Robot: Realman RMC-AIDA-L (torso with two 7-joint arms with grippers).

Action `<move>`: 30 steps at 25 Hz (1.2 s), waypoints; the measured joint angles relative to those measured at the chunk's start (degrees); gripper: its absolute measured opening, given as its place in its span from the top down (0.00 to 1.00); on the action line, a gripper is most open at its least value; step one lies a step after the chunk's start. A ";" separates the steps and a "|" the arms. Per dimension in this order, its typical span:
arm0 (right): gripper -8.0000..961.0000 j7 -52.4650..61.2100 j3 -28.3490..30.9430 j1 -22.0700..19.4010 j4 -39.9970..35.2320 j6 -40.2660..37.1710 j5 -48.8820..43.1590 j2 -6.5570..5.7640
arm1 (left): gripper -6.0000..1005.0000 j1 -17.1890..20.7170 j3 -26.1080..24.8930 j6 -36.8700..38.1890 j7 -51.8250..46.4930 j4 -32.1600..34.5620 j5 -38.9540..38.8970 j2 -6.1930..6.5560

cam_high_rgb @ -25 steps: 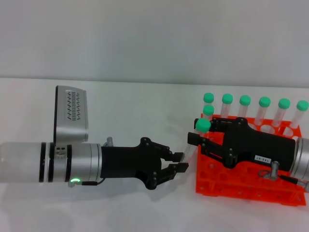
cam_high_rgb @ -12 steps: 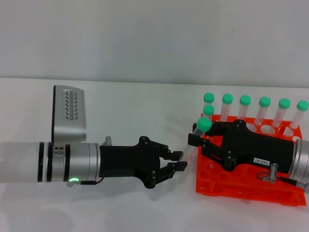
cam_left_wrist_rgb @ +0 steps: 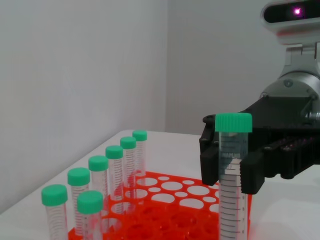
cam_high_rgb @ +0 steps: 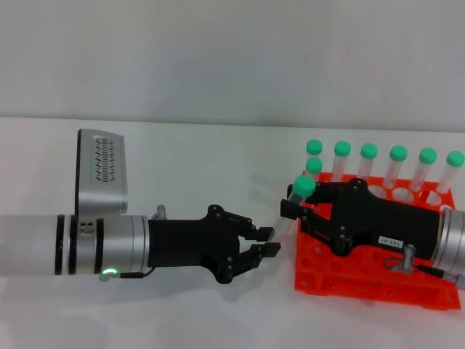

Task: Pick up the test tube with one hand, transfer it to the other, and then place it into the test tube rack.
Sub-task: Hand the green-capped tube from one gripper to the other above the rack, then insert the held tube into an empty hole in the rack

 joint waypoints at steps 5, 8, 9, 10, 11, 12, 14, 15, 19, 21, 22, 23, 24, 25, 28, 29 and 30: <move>0.77 -0.12 0.05 -0.05 -0.21 0.07 0.41 -0.02 | 0.76 0.47 0.03 -0.01 0.08 -0.06 0.08 0.00; 0.77 -0.23 0.05 -0.12 -0.22 0.08 0.66 -0.06 | 0.71 1.46 0.03 0.12 0.10 0.05 -1.12 0.00; 0.77 -0.26 0.04 -0.14 -0.23 0.08 0.67 -0.07 | 0.70 1.71 0.03 0.27 0.10 0.05 -1.38 0.01; 0.77 -0.27 0.04 -0.16 -0.23 0.07 0.67 -0.08 | 0.68 2.01 0.03 0.58 0.09 0.03 -1.68 0.04; 0.77 -0.29 0.05 -0.18 -0.23 0.07 0.67 -0.08 | 0.66 2.32 0.03 0.93 0.02 -0.06 -1.90 0.07; 0.77 -0.32 0.07 -0.19 -0.21 0.07 0.67 -0.09 | 0.65 2.65 0.03 1.35 -0.08 -0.17 -2.19 0.10; 0.77 -0.37 0.17 -0.21 -0.15 0.07 0.67 -0.13 | 0.56 3.76 0.01 2.41 -0.25 -0.74 -3.19 0.14; 0.78 -0.42 0.25 -0.24 -0.13 0.07 0.67 -0.16 | 0.48 4.36 0.01 2.97 -0.25 -1.25 -4.03 0.15; 0.77 -0.97 0.45 -0.52 -0.31 0.05 0.74 -0.19 | 0.34 7.79 0.00 5.13 0.05 -3.41 -8.07 0.14; 0.77 -1.61 0.54 -0.57 -0.33 0.05 1.13 -0.22 | 0.30 9.97 0.00 5.52 0.34 -3.87 -10.31 0.16; 0.77 -2.13 0.57 -0.58 -0.34 0.11 1.48 -0.25 | 0.28 11.28 0.00 5.57 0.65 -3.96 -11.31 0.17; 0.77 -2.78 0.58 -0.58 -0.31 0.21 1.93 -0.27 | 0.26 12.74 0.00 5.65 1.25 -3.97 -12.66 0.17; 0.76 -3.44 0.58 -0.58 -0.26 0.45 2.39 -0.27 | 0.24 14.00 0.00 5.68 1.89 -3.97 -13.84 0.18; 0.76 -4.21 0.59 -0.58 -0.22 1.00 2.96 -0.27 | 0.22 15.08 0.01 5.71 2.45 -3.92 -14.73 0.15; 0.76 -6.89 0.61 -0.64 -0.07 3.17 4.85 -0.27 | 0.16 17.34 0.01 5.75 3.62 -3.61 -16.67 0.06; 0.76 -7.98 0.62 -0.69 -0.01 3.85 5.68 -0.28 | 0.15 18.85 0.01 5.79 4.20 -3.38 -17.87 0.02; 0.76 -9.17 0.62 -0.77 0.06 4.39 6.49 -0.25 | 0.14 19.49 0.01 5.81 4.30 -3.37 -18.16 -0.02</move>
